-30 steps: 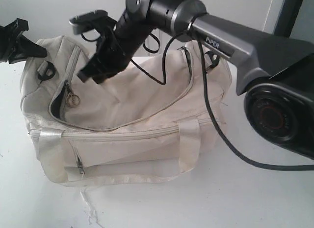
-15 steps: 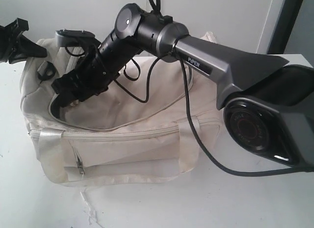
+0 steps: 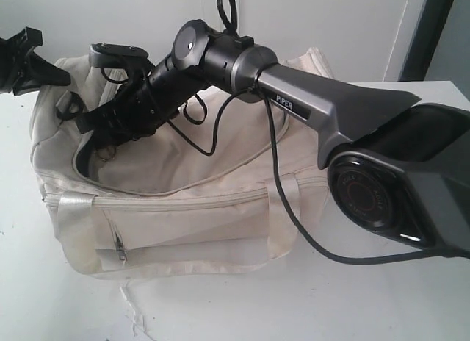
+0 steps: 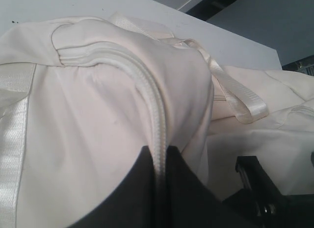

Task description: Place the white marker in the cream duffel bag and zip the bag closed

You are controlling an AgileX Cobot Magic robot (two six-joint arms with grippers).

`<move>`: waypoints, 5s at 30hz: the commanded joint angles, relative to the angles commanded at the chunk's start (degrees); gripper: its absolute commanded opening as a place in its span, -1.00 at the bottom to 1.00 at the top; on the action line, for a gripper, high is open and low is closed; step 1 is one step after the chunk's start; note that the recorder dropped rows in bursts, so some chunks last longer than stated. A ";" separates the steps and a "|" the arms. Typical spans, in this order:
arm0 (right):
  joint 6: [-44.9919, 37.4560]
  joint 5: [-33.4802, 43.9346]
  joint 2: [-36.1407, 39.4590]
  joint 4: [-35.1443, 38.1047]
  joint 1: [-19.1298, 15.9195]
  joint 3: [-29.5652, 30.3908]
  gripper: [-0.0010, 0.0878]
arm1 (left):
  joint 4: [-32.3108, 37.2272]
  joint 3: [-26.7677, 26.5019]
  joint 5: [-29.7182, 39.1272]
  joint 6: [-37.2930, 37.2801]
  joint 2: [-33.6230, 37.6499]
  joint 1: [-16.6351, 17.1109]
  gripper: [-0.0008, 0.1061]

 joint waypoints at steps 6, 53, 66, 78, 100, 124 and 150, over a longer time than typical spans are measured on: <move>0.00 1.15 0.00 0.00 0.00 0.00 -0.98 | 0.00 0.00 0.08 0.00 0.00 0.00 -0.98; -8.20 7.14 -4.08 -0.09 0.02 0.00 -0.98 | -4.45 0.00 -6.68 2.25 3.64 -1.27 0.03; -7.83 12.11 -4.10 0.12 0.02 0.00 -0.98 | -8.32 0.00 -6.47 3.33 3.90 -1.27 -0.98; -7.56 14.57 -5.06 0.15 0.02 0.00 -0.98 | -11.27 0.00 -6.47 3.33 3.90 -1.27 -0.98; -7.07 18.26 -8.69 0.02 0.02 0.00 -0.98 | -11.53 0.00 -6.57 3.21 3.90 -1.17 -0.98; -7.07 20.56 -8.69 -0.29 1.19 0.00 -0.98 | -11.92 0.00 -6.56 3.12 3.90 -1.17 -0.98; 8.33 11.85 -2.29 2.93 2.41 0.00 0.33 | -11.92 0.00 -6.09 3.12 3.90 -1.17 -0.98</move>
